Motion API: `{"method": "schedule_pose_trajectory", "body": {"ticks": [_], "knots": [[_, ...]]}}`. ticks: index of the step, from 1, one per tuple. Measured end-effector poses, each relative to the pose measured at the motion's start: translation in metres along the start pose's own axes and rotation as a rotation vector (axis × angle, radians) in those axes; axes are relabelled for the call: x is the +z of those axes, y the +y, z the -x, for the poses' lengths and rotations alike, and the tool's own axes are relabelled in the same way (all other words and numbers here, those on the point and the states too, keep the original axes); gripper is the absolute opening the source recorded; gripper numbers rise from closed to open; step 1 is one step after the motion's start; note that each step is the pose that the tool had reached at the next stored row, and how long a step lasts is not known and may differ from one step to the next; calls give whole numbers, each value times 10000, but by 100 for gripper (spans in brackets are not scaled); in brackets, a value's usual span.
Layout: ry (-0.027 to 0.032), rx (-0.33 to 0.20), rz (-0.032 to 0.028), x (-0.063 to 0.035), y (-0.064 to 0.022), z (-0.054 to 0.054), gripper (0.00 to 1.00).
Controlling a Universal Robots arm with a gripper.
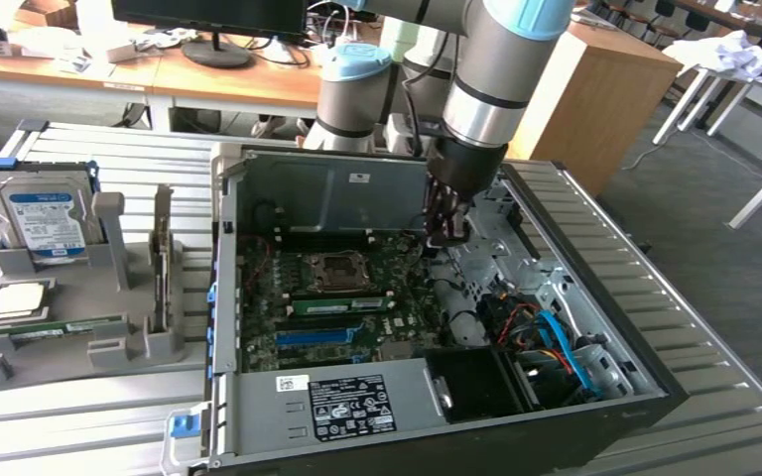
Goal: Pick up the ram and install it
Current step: 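Press down the ram until it locks into place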
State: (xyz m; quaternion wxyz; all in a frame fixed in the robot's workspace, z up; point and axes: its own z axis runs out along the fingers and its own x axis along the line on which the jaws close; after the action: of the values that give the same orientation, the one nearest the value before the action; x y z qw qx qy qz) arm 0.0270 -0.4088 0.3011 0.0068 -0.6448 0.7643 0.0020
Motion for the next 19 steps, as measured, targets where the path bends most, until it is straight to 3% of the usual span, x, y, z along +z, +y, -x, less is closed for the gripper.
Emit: {"method": "schedule_pose_trajectory", "body": {"ticks": [19], "knots": [[52, 3048, -43, 8, 0, 0, 10]]}}
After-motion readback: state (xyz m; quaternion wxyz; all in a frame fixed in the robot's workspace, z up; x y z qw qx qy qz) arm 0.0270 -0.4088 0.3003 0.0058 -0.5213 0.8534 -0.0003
